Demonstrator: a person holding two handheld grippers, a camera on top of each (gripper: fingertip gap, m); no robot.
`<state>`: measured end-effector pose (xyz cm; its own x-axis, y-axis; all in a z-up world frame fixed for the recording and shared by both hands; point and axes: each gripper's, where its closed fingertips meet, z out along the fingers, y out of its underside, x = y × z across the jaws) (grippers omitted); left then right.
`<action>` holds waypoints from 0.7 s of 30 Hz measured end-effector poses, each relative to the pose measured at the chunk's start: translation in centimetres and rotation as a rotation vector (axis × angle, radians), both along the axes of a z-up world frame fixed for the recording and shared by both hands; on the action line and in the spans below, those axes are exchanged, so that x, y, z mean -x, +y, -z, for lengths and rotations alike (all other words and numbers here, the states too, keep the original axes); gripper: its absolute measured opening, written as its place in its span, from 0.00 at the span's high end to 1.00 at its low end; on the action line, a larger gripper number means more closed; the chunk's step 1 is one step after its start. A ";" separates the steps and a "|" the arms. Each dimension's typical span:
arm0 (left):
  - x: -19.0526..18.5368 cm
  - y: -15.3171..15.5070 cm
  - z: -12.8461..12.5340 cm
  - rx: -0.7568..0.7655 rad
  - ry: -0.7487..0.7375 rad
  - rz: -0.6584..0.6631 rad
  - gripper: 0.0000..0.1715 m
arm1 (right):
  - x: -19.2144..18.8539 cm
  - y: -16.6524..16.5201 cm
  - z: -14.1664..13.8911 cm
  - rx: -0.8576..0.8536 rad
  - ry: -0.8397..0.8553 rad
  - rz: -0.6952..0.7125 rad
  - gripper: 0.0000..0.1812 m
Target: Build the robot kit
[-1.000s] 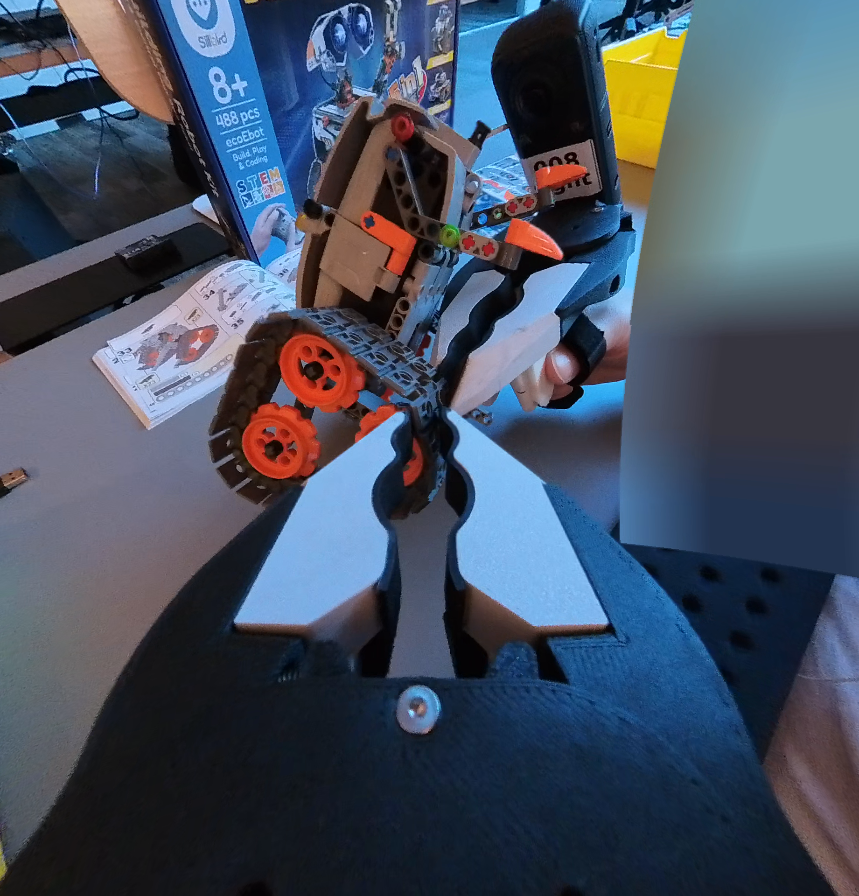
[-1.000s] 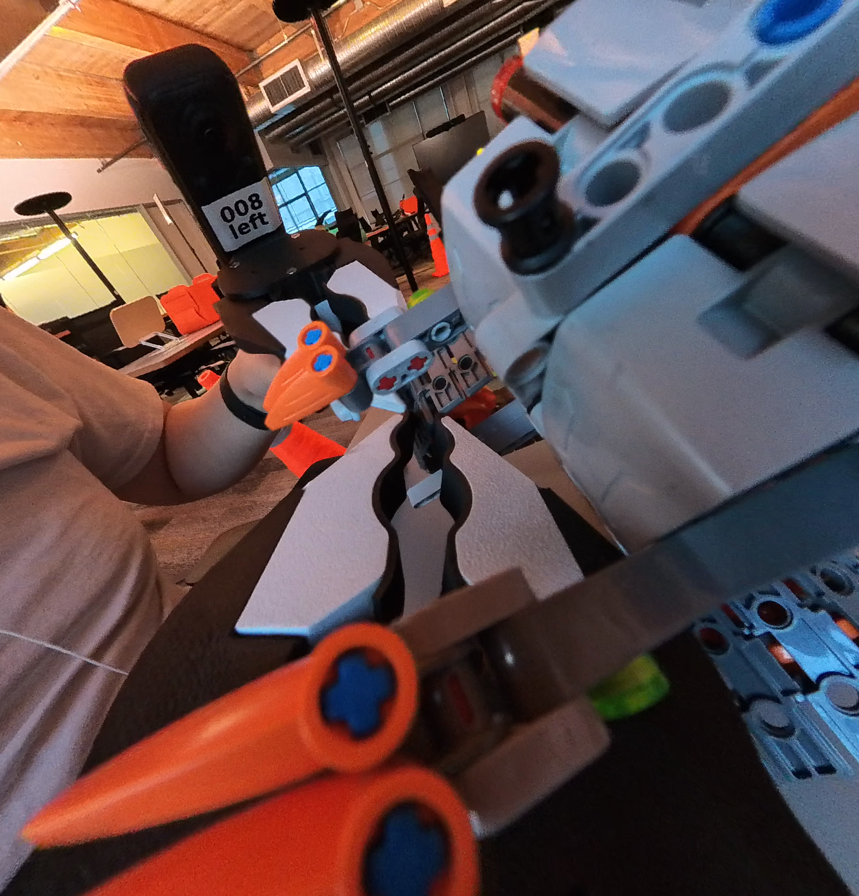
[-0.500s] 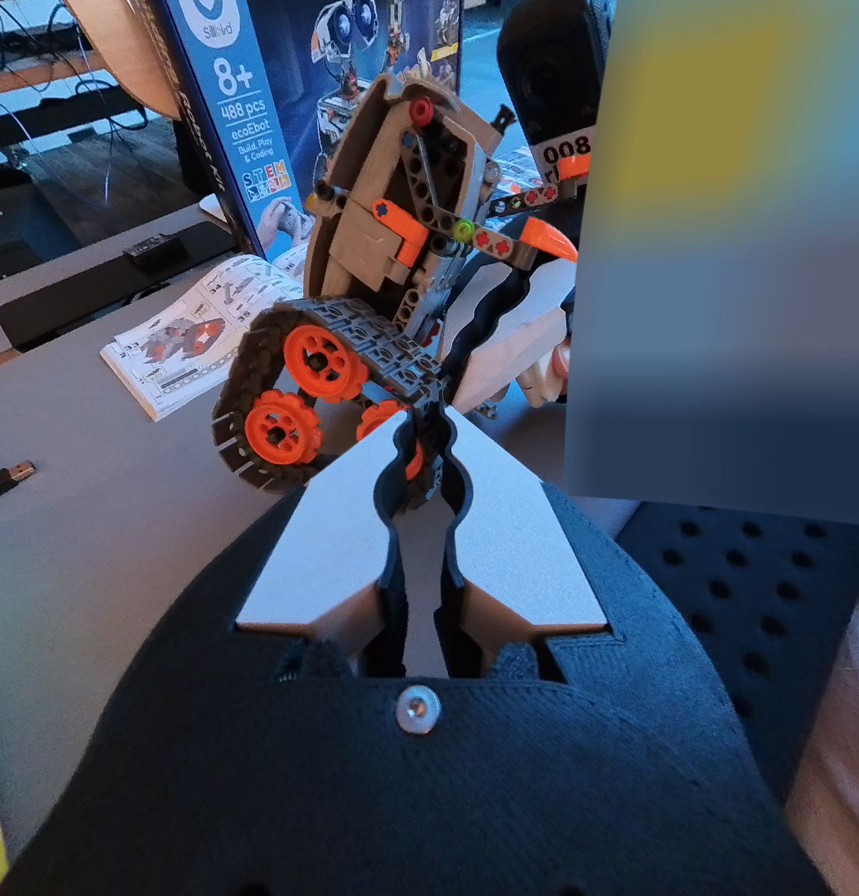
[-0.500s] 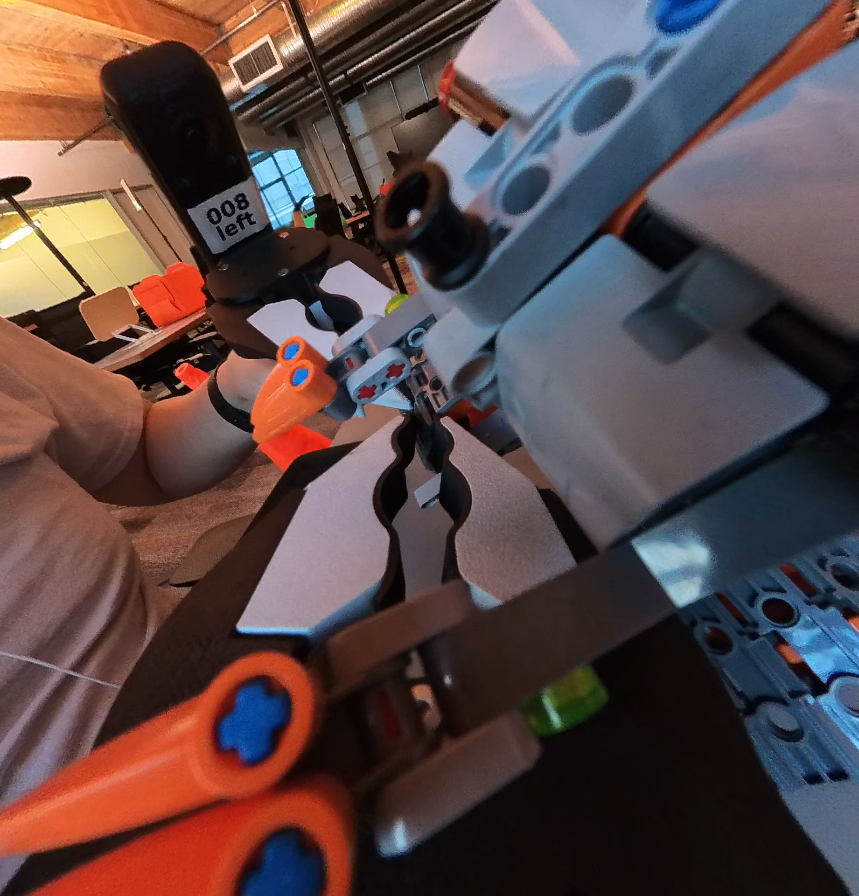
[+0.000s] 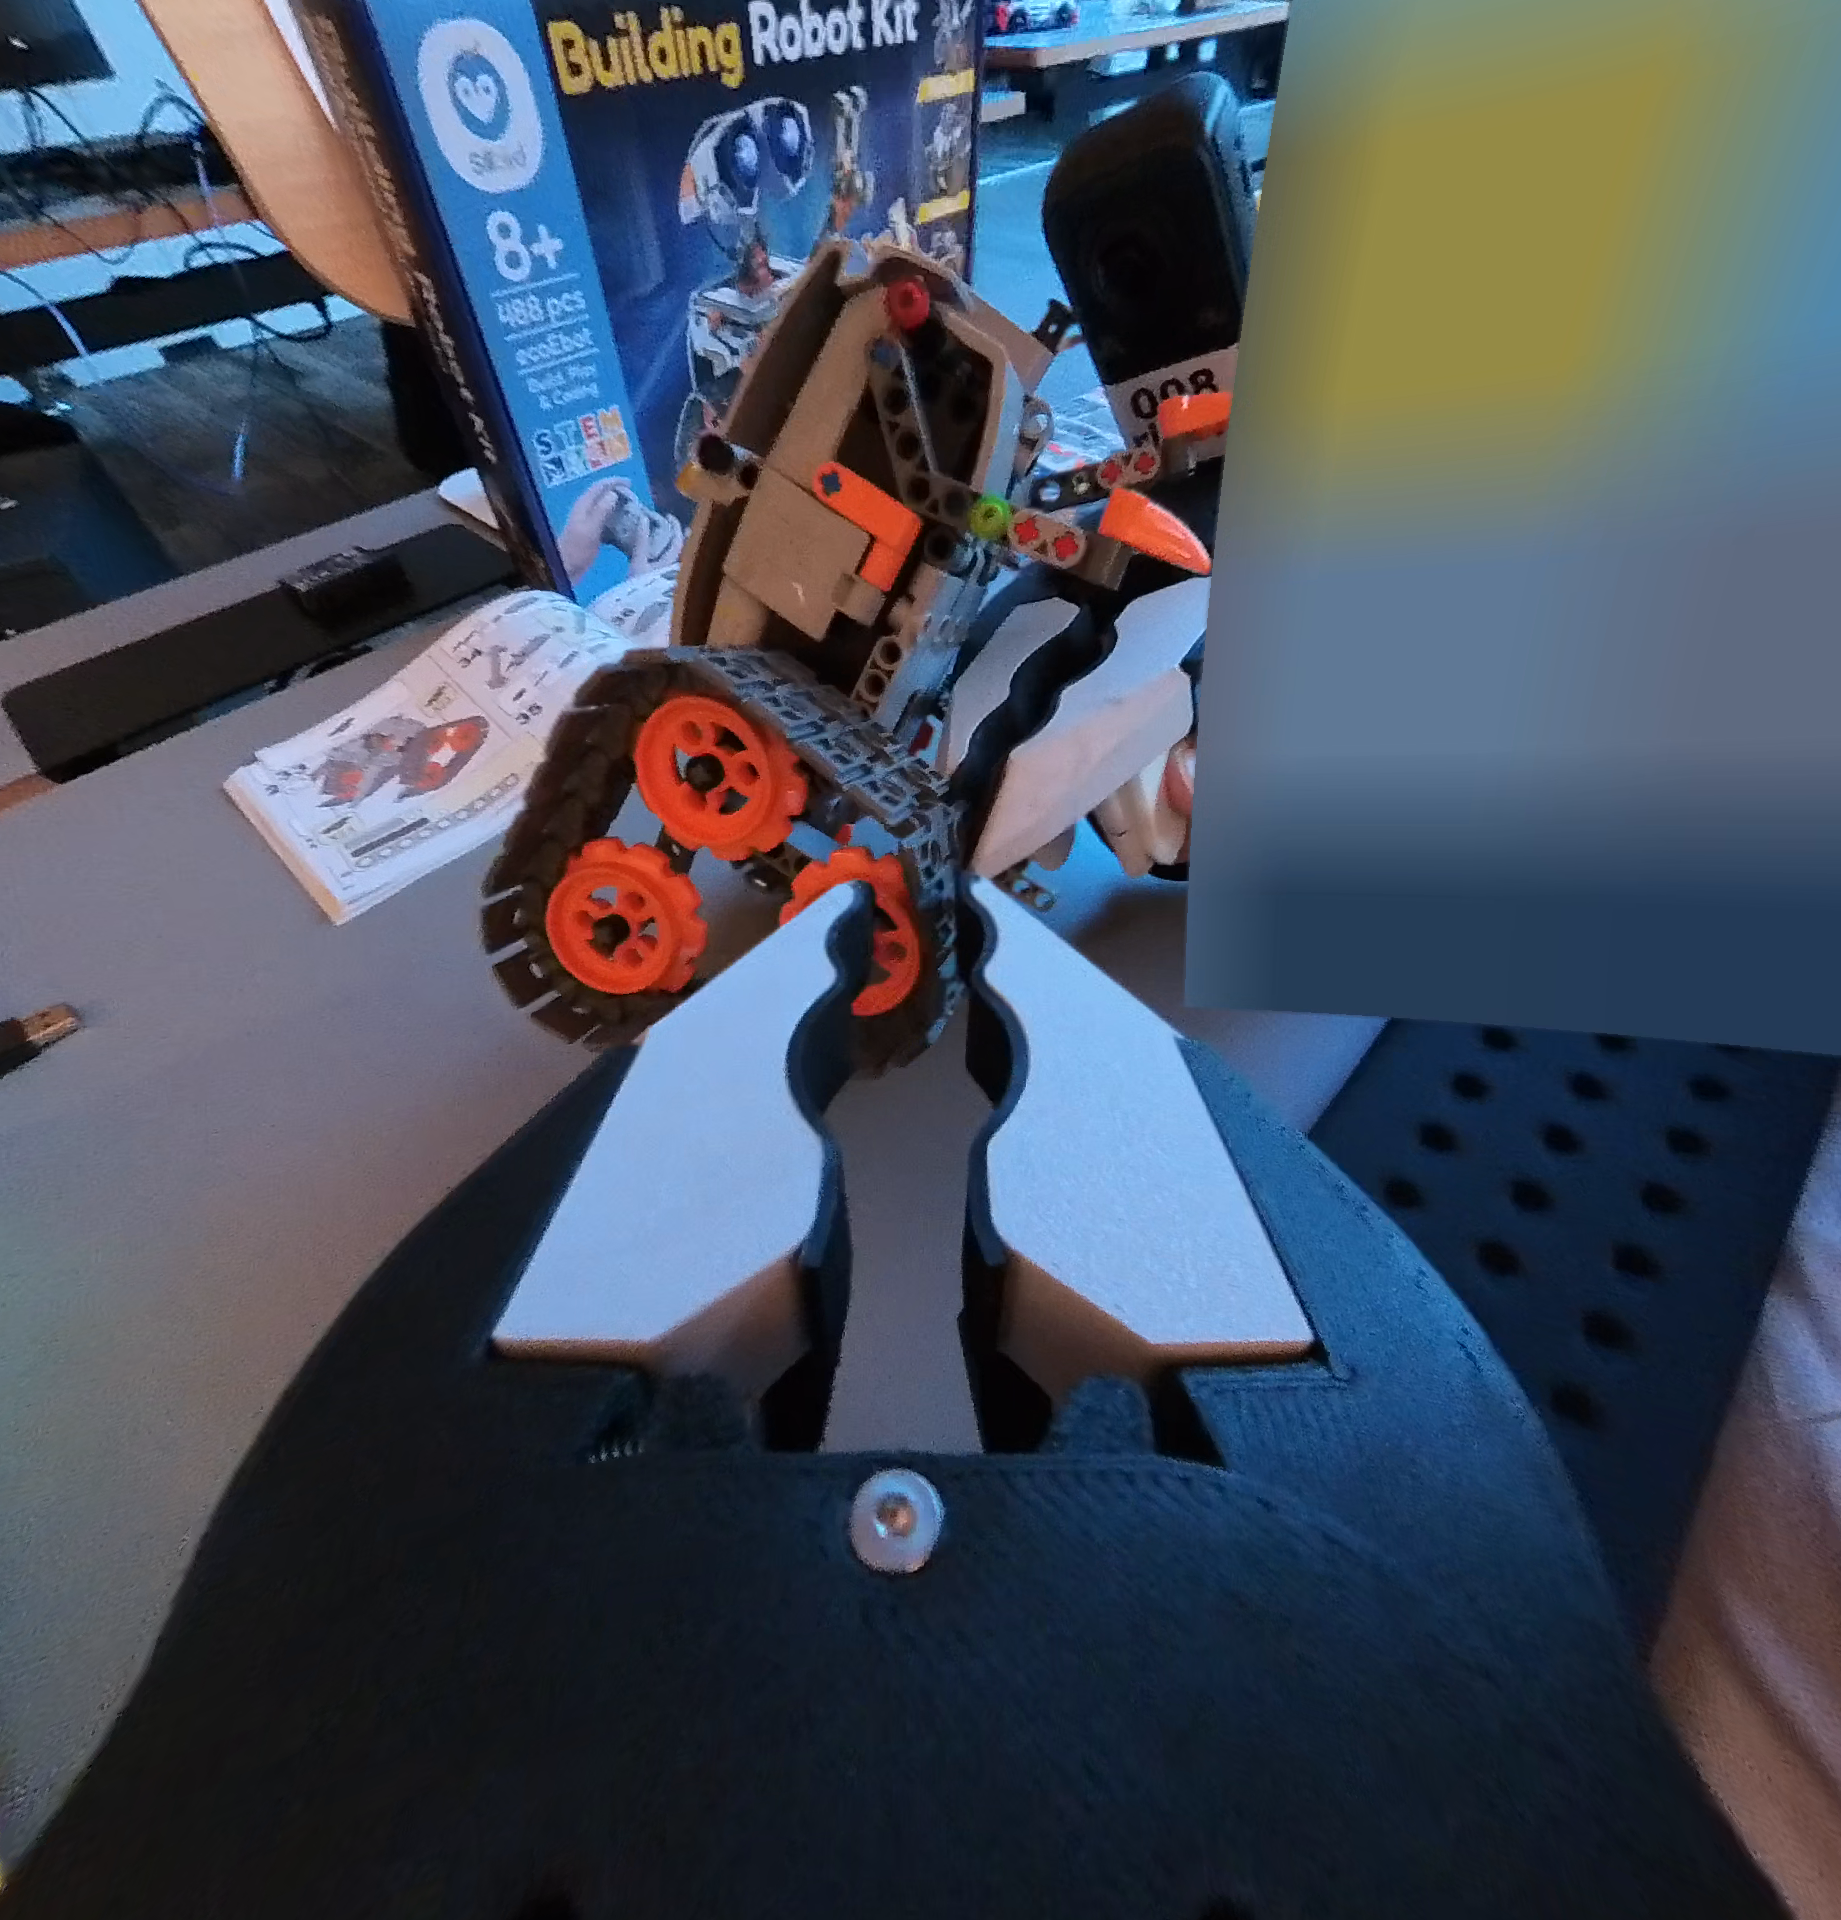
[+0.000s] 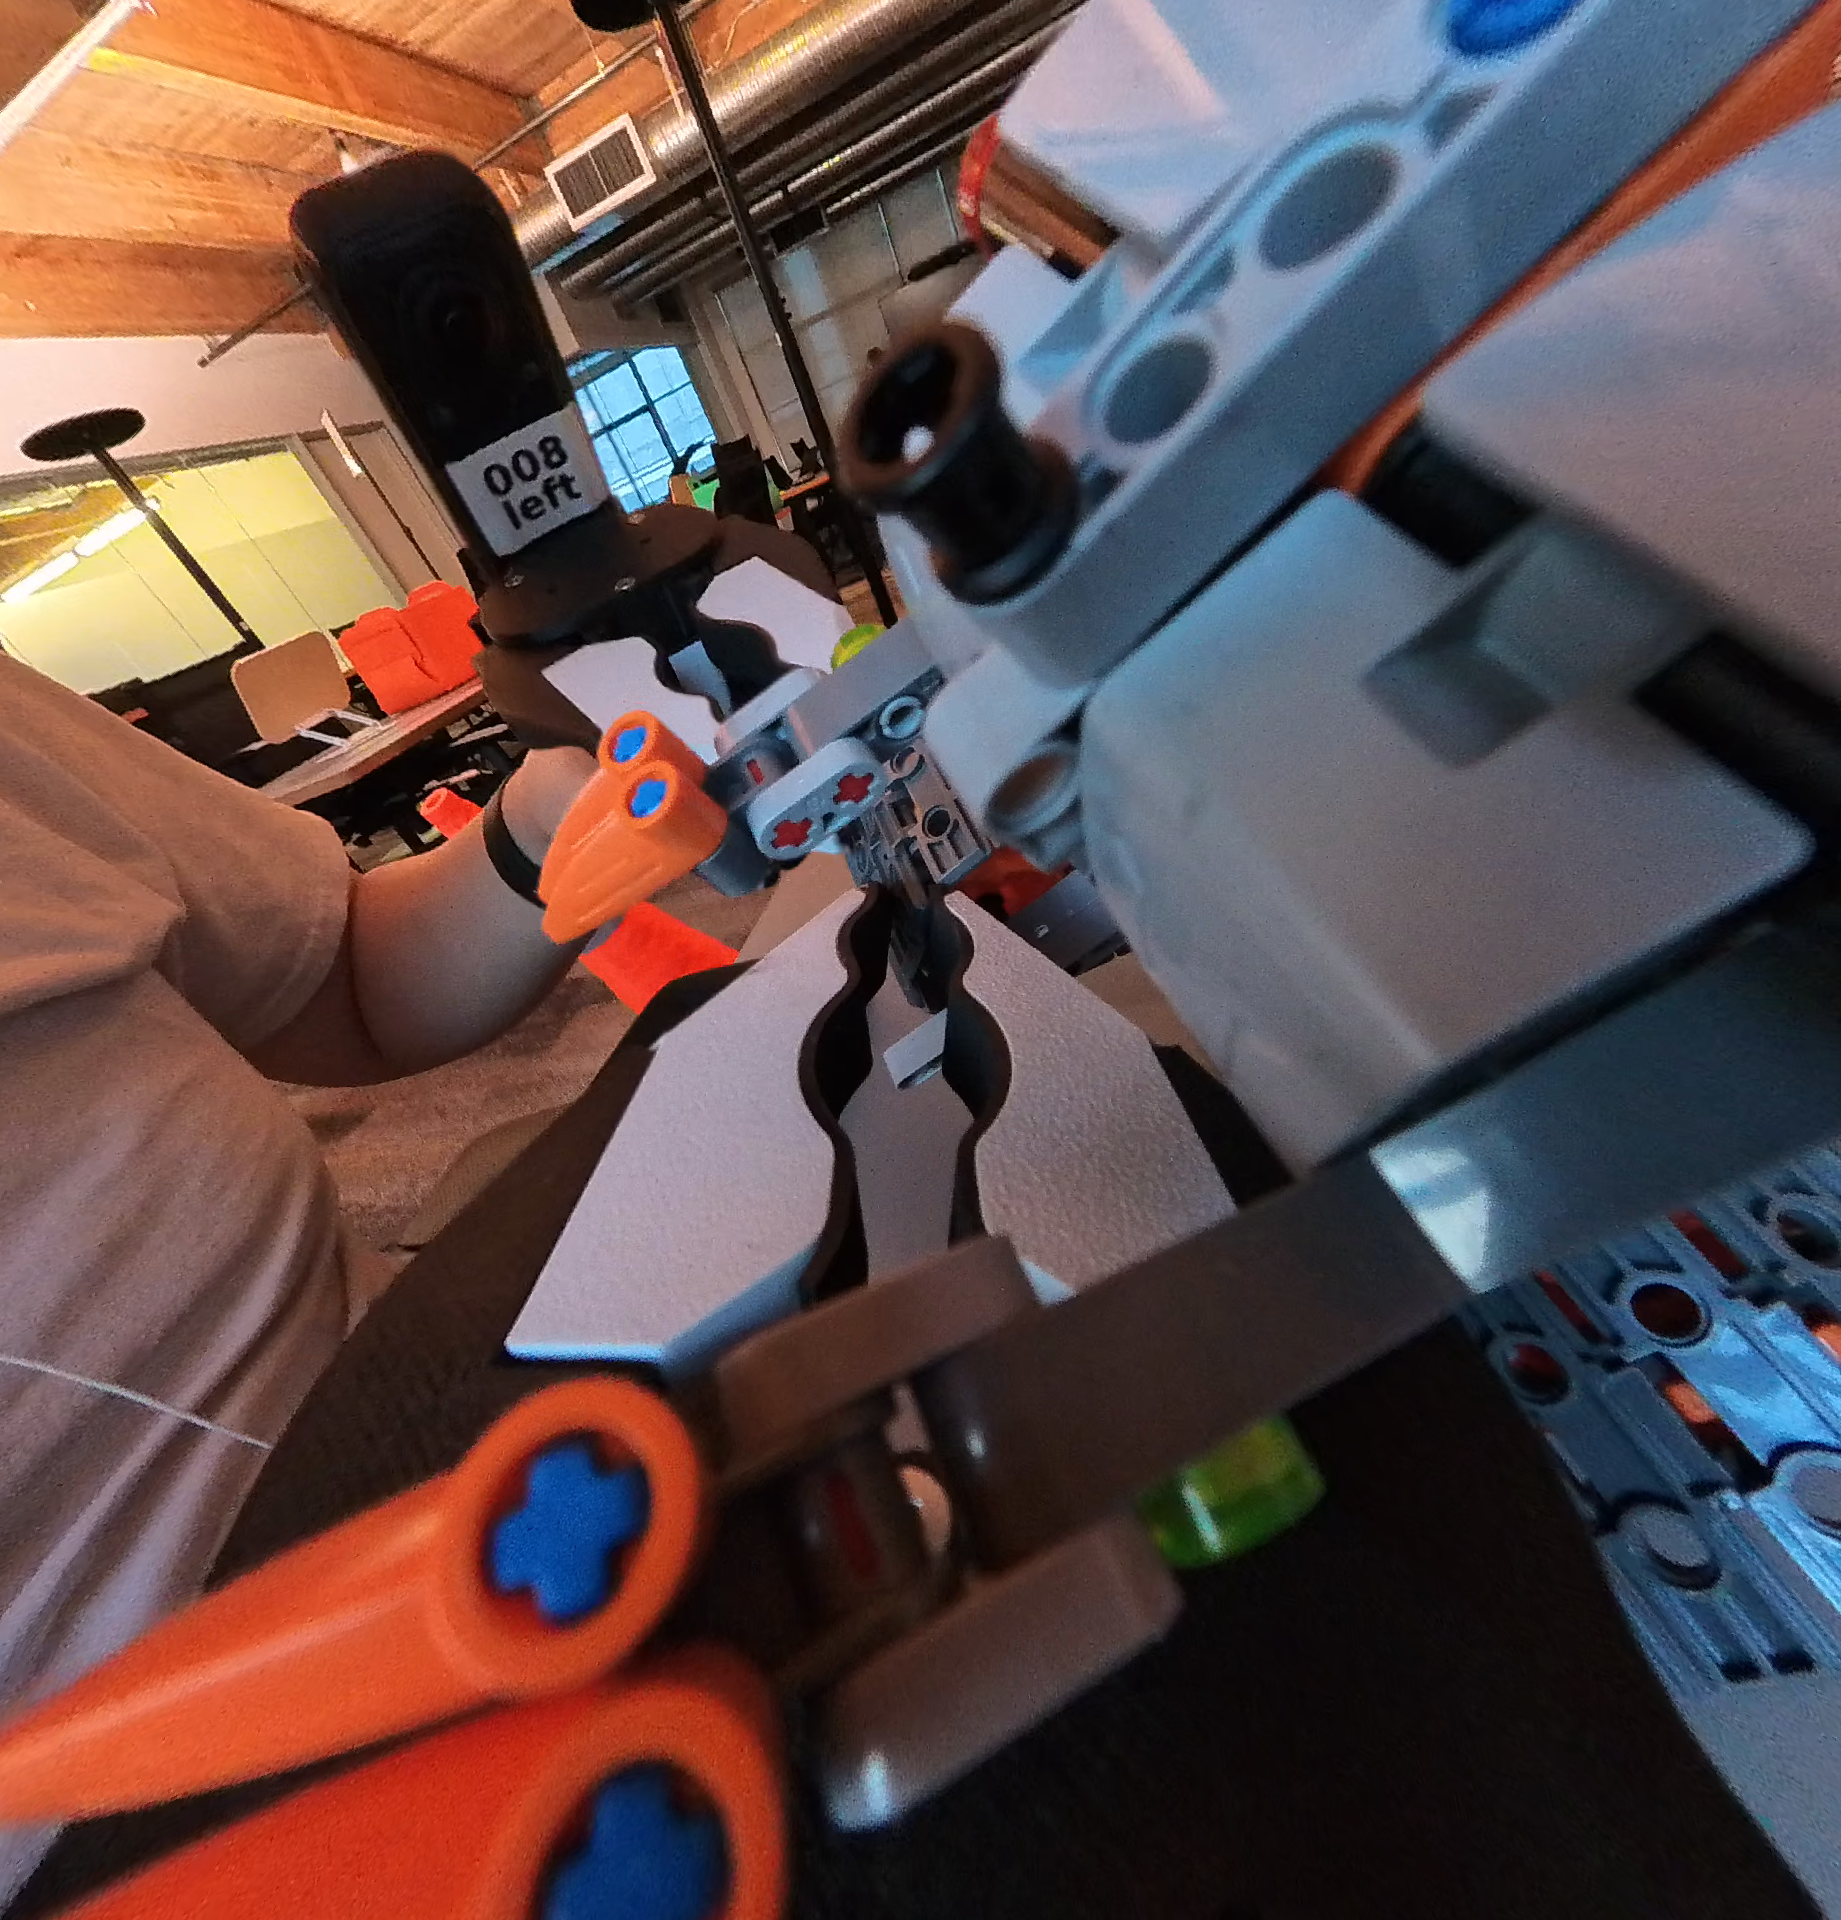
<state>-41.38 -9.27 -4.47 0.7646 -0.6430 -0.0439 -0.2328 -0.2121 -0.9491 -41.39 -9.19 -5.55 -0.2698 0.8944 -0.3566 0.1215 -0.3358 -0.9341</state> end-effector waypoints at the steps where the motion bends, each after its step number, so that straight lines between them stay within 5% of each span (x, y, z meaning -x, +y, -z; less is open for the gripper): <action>1: -0.1 0.0 0.1 0.009 -0.004 0.010 0.96 | 0.0 -0.1 0.1 -0.006 -0.004 0.000 0.97; 21: 0.3 -0.2 2.0 0.031 0.021 -0.034 0.97 | 0.5 0.0 1.1 -0.042 -0.056 0.036 0.97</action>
<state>-41.64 -9.42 -6.46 0.7849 -0.6182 -0.0411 -0.2452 -0.2490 -0.9369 -41.87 -9.23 -6.62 -0.2178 0.9178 -0.3319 0.1625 -0.3012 -0.9396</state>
